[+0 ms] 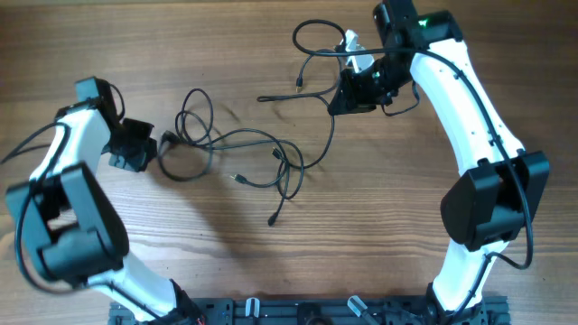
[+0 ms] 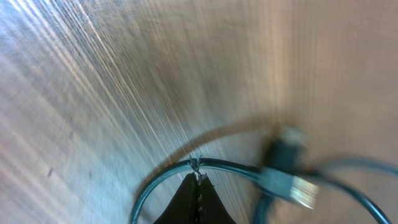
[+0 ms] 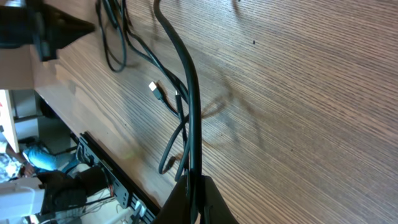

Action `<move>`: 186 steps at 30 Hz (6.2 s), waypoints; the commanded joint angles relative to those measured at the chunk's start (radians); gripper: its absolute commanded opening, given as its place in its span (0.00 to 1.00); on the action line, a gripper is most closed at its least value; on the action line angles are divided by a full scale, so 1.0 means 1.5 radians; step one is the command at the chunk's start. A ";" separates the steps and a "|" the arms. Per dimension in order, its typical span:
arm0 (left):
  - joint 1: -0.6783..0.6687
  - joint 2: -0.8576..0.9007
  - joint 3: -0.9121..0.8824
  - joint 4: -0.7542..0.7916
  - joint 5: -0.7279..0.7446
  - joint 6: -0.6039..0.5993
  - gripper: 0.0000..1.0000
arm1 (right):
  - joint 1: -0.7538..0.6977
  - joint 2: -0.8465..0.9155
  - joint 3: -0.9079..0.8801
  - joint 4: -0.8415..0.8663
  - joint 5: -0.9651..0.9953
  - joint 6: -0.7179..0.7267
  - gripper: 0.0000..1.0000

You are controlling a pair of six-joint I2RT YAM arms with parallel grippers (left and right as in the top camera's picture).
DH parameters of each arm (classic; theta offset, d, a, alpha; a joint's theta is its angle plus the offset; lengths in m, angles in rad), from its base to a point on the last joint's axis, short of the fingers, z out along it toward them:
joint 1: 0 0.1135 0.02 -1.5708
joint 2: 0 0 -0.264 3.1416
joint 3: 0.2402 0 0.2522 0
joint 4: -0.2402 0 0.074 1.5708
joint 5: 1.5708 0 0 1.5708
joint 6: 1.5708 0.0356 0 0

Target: Untangle cables

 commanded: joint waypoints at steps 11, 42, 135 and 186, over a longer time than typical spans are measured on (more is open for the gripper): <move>-0.134 -0.132 -0.002 0.019 0.057 0.058 0.80 | 0.006 -0.008 0.011 0.018 0.003 0.013 0.04; -0.441 0.023 -0.002 0.160 0.083 -0.048 0.62 | 0.013 -0.008 0.011 0.018 0.003 0.015 0.04; -0.378 0.071 -0.013 0.144 -0.004 -0.132 0.08 | 0.145 -0.008 -0.293 0.215 0.251 0.233 0.66; -0.377 0.071 -0.013 0.145 -0.004 -0.132 0.12 | 0.135 -0.291 -0.284 0.243 0.638 0.223 0.04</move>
